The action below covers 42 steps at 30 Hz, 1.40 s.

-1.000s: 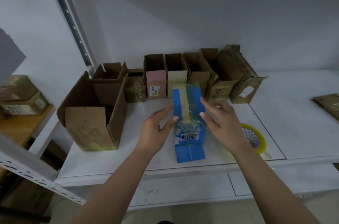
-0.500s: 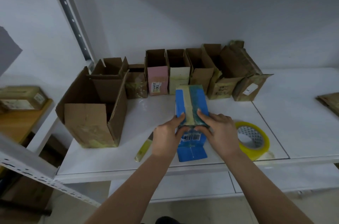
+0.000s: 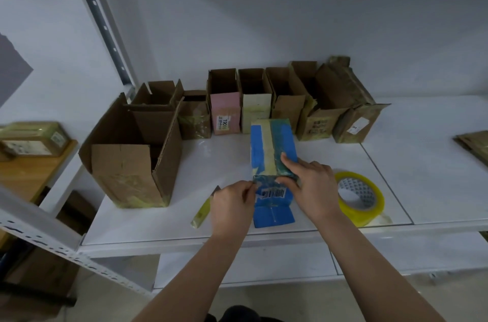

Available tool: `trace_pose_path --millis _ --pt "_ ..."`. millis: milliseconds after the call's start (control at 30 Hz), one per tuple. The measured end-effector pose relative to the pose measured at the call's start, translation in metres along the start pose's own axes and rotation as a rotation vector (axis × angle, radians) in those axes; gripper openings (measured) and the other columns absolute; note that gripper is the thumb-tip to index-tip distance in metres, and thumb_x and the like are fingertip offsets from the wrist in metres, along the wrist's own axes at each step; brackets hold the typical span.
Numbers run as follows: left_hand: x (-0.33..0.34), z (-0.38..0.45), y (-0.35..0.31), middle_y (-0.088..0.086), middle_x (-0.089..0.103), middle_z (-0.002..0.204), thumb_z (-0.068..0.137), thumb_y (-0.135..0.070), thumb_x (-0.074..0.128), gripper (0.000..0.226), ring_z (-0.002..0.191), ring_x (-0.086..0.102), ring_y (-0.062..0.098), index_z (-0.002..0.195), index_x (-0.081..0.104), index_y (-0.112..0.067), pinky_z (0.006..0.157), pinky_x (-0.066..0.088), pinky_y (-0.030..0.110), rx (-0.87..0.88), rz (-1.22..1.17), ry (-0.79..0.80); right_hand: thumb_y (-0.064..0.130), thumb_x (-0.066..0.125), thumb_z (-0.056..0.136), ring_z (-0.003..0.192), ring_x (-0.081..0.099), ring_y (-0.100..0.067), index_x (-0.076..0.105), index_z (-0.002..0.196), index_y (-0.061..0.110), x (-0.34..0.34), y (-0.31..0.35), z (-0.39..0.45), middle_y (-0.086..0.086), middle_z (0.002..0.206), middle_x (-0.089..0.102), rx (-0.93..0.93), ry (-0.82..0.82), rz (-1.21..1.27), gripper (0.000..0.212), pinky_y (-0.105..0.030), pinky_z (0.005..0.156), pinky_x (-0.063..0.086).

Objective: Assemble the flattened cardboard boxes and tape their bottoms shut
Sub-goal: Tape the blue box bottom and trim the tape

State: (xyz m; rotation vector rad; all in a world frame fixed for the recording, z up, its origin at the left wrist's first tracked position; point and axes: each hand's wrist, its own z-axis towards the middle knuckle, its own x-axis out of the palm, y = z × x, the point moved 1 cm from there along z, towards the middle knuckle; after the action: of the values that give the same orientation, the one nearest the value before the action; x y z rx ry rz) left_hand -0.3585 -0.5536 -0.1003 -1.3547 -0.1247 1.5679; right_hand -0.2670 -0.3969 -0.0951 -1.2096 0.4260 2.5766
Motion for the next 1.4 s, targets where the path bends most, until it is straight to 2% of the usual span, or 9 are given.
trace_pose_path --millis 233,400,500,633,800,933,1133,1300,1400 --pt "-0.009 -0.005 0.008 -0.005 0.074 0.083 0.088 -0.022 0.070 0.011 0.065 0.061 -0.003 0.093 0.076 -0.014 0.061 0.042 0.000 -0.037 -0.212 0.129 0.041 0.081 0.071 0.058 0.061 -0.026 0.070 0.120 0.020 -0.002 0.001 -0.003 -0.002 0.078 0.073 0.008 -0.009 0.010 0.055 -0.031 0.059 0.045" --pt "-0.017 -0.004 0.027 -0.006 0.074 0.093 0.097 -0.026 0.054 0.015 0.088 0.068 0.000 0.099 0.069 -0.029 0.075 0.057 0.026 -0.223 -0.474 0.322 0.041 0.083 0.069 0.055 0.059 -0.025 0.070 0.119 0.022 -0.003 0.002 0.000 -0.002 0.071 0.072 0.025 -0.003 0.020 0.055 -0.032 0.059 0.044" --pt "-0.018 0.005 0.030 -0.008 0.074 0.085 0.093 -0.018 0.063 0.011 0.082 0.070 0.003 0.090 0.069 -0.027 0.070 0.056 0.026 -0.236 -0.448 0.307 0.039 0.086 0.066 0.052 0.058 -0.025 0.072 0.116 0.021 -0.006 0.004 0.001 -0.002 0.065 0.070 0.027 -0.008 0.023 0.056 -0.035 0.056 0.048" --pt "-0.010 0.018 0.018 -0.009 0.070 0.072 0.082 -0.030 0.076 0.013 0.067 0.064 0.006 0.077 0.065 -0.024 0.061 0.052 0.022 -0.161 -0.311 0.293 0.038 0.087 0.065 0.051 0.058 -0.025 0.072 0.116 0.020 -0.007 0.004 0.001 -0.003 0.064 0.069 0.017 0.002 0.030 0.056 -0.034 0.055 0.047" --pt "0.000 0.020 0.009 -0.006 0.062 0.073 0.083 -0.030 0.074 0.024 0.067 0.059 0.010 0.079 0.052 -0.020 0.061 0.051 0.026 -0.077 -0.216 0.248 0.036 0.088 0.063 0.050 0.058 -0.025 0.073 0.114 0.019 -0.006 0.003 0.001 -0.004 0.061 0.067 0.030 -0.007 0.043 0.056 -0.034 0.053 0.047" --pt "0.002 0.023 0.016 -0.008 0.061 0.075 0.080 -0.021 0.078 0.032 0.071 0.059 0.006 0.080 0.047 -0.024 0.060 0.047 0.018 -0.019 -0.178 0.348 0.036 0.090 0.059 0.046 0.056 -0.024 0.075 0.110 0.019 -0.009 0.005 0.003 -0.002 0.056 0.064 0.019 -0.017 0.049 0.056 -0.033 0.051 0.048" --pt "-0.002 0.033 0.012 -0.008 0.058 0.076 0.082 -0.032 0.075 0.027 0.074 0.057 0.012 0.081 0.051 -0.022 0.056 0.040 0.014 -0.017 -0.100 0.403 0.035 0.092 0.058 0.042 0.054 -0.023 0.075 0.109 0.019 -0.009 0.002 0.002 0.000 0.050 0.060 0.050 -0.012 0.057 0.056 -0.031 0.050 0.048" --pt "-0.021 0.049 -0.027 -0.001 0.052 0.118 0.085 -0.031 0.072 0.043 0.105 0.053 0.013 0.121 0.054 -0.015 0.081 0.043 0.020 0.217 -0.053 0.211 0.037 0.089 0.064 0.047 0.058 -0.024 0.073 0.112 0.020 -0.003 0.004 0.002 0.000 0.061 0.067 0.020 -0.013 0.022 0.053 -0.032 0.051 0.048" --pt "-0.004 0.051 -0.045 0.014 0.034 0.152 0.100 -0.012 0.048 0.053 0.137 0.038 0.027 0.149 0.028 -0.006 0.105 0.032 0.023 0.314 0.029 0.491 0.030 0.069 0.079 0.060 0.063 -0.029 0.063 0.129 0.020 0.000 0.000 -0.004 -0.004 0.082 0.072 0.025 0.032 0.065 0.052 -0.036 0.057 0.050"
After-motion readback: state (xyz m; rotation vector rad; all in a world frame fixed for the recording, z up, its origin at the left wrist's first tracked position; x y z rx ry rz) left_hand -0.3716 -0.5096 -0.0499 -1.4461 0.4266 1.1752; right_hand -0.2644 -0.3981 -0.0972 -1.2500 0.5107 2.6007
